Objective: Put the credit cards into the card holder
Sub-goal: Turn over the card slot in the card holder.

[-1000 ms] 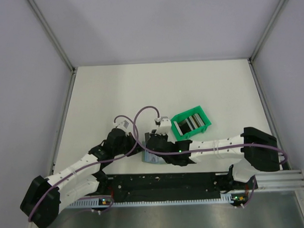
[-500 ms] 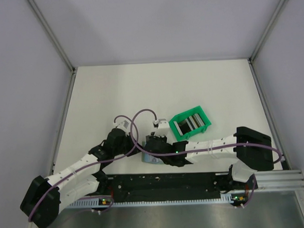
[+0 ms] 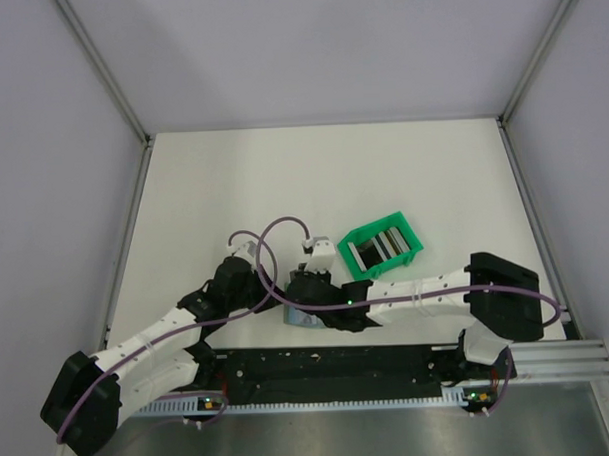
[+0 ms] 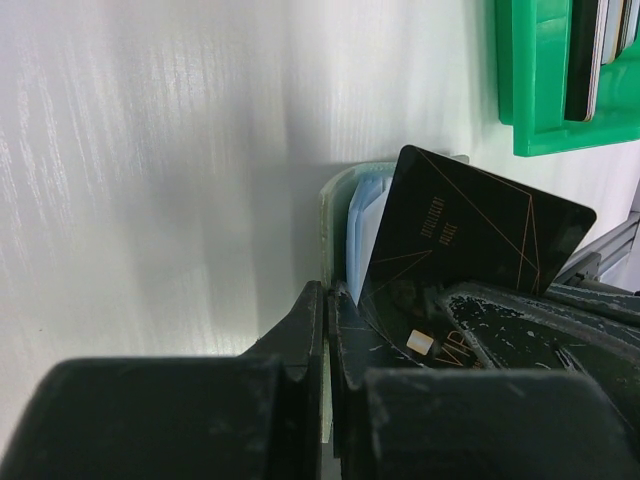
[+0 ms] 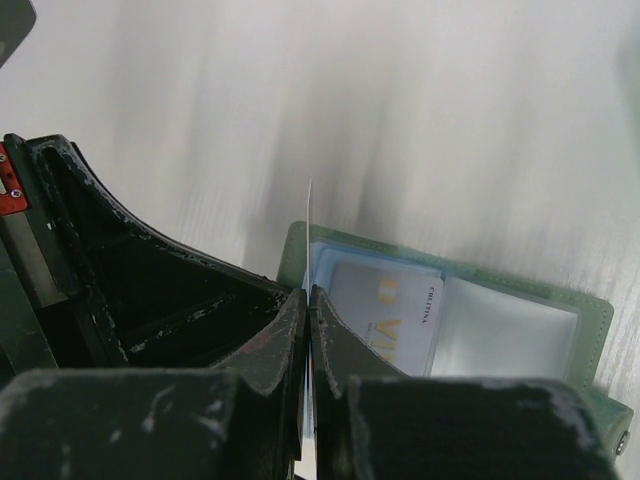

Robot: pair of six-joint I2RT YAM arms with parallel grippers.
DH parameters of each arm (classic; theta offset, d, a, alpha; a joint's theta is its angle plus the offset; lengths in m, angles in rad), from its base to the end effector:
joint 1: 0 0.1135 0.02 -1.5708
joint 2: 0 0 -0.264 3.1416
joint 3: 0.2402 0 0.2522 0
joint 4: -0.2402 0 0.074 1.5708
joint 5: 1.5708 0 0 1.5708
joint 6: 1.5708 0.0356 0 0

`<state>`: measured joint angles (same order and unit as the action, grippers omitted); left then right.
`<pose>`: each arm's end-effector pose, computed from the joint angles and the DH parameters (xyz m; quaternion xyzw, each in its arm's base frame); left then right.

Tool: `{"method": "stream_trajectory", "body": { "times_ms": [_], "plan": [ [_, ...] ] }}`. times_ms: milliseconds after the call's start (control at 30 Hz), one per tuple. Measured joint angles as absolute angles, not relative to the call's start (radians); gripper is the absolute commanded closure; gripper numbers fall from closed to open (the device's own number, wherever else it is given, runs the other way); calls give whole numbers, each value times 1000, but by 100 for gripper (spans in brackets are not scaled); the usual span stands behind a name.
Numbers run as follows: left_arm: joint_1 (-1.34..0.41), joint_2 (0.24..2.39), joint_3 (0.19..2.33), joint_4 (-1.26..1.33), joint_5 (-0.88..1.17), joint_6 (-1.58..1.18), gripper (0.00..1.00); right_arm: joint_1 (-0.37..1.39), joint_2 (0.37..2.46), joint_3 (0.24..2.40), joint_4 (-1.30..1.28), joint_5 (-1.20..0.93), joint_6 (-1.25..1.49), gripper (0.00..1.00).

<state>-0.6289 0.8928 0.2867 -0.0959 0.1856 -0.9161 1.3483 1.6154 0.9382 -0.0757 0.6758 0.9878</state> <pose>0.1361 -0.1072 0.1585 -0.0907 0.8995 -0.3527 0.2414 0.0955 0.3214 0.2009 -0.0255 0.8753 0.2259 0.4269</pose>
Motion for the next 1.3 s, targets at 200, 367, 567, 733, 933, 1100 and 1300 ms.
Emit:
{"method": "stream_trajectory", "body": {
  "times_ms": [200,367,567,733,933,1100,1300],
  "plan": [
    [-629,893,287,-97,183,-916,100,1348,1657,994,-130,675,987,100],
    [-628,893,286,-97,183,-916,100,1351,1684,1040,-195,681,987,100],
    [-629,893,286,-96,183,-918,100,1377,1734,1139,-318,718,988,100],
    [-629,893,280,-88,184,-924,100,1394,1746,1164,-375,738,1026,100],
    [-628,892,262,-59,190,-944,100,1394,1746,1163,-402,744,1105,100],
    [-628,892,256,-48,194,-949,100,1394,1746,1164,-415,752,1116,100],
    [-628,883,256,-48,191,-947,100,1403,1746,1168,-465,793,1109,100]
  ]
}}
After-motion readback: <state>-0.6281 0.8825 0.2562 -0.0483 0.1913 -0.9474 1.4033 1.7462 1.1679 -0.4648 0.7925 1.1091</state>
